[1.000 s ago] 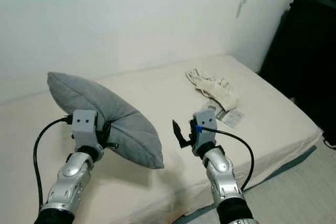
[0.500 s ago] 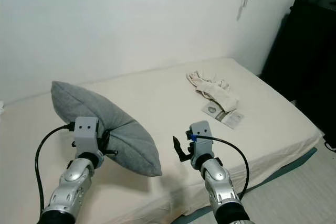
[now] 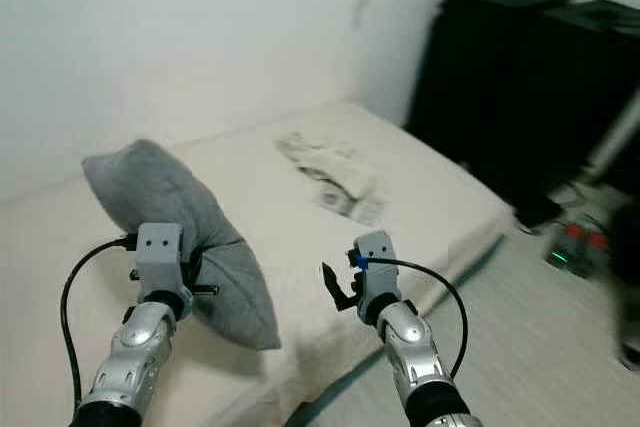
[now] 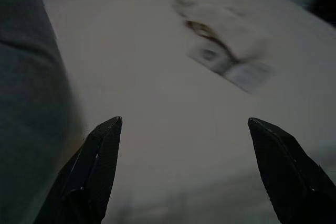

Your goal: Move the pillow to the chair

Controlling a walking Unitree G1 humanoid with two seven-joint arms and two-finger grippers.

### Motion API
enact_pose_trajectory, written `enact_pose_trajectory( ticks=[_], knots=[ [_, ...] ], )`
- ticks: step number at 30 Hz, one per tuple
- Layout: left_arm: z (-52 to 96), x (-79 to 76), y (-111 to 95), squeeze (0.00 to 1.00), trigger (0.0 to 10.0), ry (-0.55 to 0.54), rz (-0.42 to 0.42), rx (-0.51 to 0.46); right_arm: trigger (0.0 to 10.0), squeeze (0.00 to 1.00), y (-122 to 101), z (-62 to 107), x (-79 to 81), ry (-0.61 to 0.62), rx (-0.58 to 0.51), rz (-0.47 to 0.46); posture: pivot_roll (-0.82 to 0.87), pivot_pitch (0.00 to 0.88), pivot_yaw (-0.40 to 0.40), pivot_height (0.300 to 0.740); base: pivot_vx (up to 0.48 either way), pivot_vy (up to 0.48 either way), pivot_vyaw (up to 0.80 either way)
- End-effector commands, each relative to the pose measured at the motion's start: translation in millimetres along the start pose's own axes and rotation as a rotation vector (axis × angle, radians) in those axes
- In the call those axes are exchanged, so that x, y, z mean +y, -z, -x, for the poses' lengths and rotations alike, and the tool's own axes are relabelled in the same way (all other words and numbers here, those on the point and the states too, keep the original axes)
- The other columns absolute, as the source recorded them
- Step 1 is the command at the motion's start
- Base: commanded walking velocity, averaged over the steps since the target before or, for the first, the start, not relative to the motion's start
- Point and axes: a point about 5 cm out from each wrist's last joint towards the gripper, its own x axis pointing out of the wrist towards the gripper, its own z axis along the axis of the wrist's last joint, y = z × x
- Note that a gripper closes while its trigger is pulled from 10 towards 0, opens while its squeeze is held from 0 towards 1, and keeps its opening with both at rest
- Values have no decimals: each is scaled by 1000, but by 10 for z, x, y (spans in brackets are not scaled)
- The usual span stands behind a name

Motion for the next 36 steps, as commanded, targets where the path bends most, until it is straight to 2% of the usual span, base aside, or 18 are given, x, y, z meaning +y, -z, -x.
enact_pose_trajectory(
  ticks=[1,17,36],
  knots=[
    [-30,-26,-95,0,10000,11,-9,-55,10000,0,-22,-24,12,-11,-5,0,-8,31,-65,740,0,0,-800],
    [33,2,-32,0,10000,-14,-11,-44,10000,0,-4,-13,8,-29,7,6,-11,48,-82,740,0,0,-800],
    [37,23,-18,0,10000,-25,-11,-36,10000,0,-36,-41,16,-42,9,12,-12,67,-89,740,0,0,-800]
  ],
)
